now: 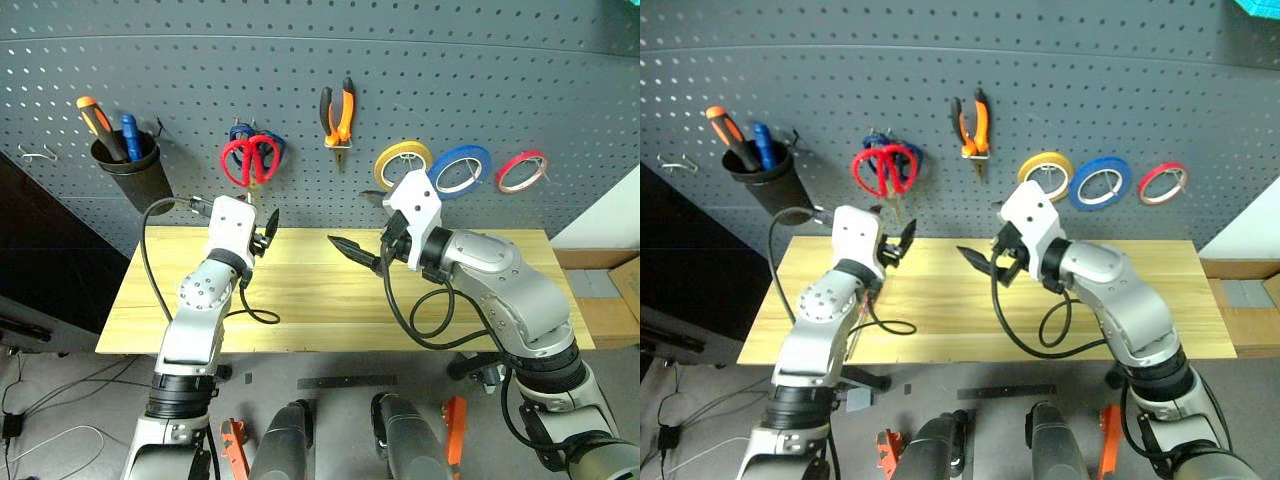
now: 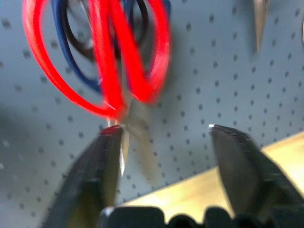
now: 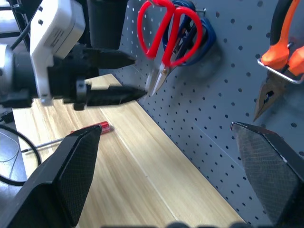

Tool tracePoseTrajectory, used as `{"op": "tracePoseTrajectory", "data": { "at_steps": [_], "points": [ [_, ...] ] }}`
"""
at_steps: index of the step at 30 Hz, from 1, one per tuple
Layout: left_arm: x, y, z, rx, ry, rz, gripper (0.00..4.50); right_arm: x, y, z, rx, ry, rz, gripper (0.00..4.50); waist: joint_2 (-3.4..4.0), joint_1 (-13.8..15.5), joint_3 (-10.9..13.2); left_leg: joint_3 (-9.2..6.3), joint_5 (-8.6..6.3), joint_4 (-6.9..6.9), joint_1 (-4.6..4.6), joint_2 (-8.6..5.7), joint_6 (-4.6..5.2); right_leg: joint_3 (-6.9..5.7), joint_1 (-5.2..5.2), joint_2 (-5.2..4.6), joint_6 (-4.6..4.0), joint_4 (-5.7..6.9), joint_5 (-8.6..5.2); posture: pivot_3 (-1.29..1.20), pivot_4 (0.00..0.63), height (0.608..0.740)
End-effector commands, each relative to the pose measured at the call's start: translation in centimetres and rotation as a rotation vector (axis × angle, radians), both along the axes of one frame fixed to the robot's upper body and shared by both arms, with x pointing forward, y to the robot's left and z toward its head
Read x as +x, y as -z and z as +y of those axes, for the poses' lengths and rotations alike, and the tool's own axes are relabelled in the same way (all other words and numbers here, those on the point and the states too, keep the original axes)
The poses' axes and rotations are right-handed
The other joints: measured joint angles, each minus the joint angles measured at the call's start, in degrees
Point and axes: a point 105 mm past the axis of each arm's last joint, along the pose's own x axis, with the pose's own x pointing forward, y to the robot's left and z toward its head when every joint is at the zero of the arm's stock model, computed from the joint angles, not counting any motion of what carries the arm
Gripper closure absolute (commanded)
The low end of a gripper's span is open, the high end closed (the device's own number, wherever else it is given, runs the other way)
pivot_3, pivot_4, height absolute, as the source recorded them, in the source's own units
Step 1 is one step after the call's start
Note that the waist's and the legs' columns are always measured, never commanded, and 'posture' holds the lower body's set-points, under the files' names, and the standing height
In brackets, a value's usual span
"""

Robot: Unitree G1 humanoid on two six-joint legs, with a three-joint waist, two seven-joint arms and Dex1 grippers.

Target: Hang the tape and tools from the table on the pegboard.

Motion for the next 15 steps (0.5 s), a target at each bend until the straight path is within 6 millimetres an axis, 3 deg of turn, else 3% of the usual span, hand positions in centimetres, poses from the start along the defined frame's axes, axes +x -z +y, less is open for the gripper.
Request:
{"op": "tracePoseTrajectory", "data": {
  "at_steps": [1,3,7,11,15],
  "points": [
    [-1.7,1.9,-0.4,-0.007,0.021,0.087,0.02,-1.3,1.5,1.2,-0.034,-0.027,0.037,0.0,0.0,-0.3,0.0,-0.01,0.0,-0.01,0.0,0.0,0.0,0.0,0.0,0.0,-0.01,0.0,0.0,-0.15,0.223,0.74],
    [-2.7,4.5,0.1,-0.07,0.003,0.225,0.02,-1.6,3.0,1.7,-0.064,-0.016,0.077,0.0,0.0,-0.5,0.0,-0.01,-0.01,-0.03,0.01,0.0,0.0,0.01,-0.01,0.0,-0.01,0.01,0.0,-0.14,0.227,0.74],
    [-3.6,8.4,3.9,-0.156,-0.136,0.464,0.02,-2.0,4.9,2.5,-0.075,0.026,0.187,0.0,0.0,-0.8,0.0,-0.04,0.0,0.06,0.01,0.05,0.0,-0.02,-0.01,0.05,0.25,0.06,-0.17,-0.14,0.24,0.74],
    [-3.2,9.6,7.8,-0.158,-0.228,0.596,0.02,-2.2,5.9,3.3,-0.105,0.047,0.293,0.0,0.01,-0.9,0.0,-0.07,0.02,0.1,0.06,0.12,0.0,-0.04,-0.01,0.14,0.25,0.11,-0.17,-0.13,0.253,0.74],
    [-2.1,10.4,10.3,-0.231,-0.266,0.703,0.02,-2.2,6.1,4.4,-0.122,0.034,0.334,0.0,0.02,-0.8,0.0,-0.04,0.02,0.09,0.09,0.09,0.0,-0.01,0.01,0.14,0.26,0.09,-0.18,-0.14,0.271,0.74]
  ]
}}
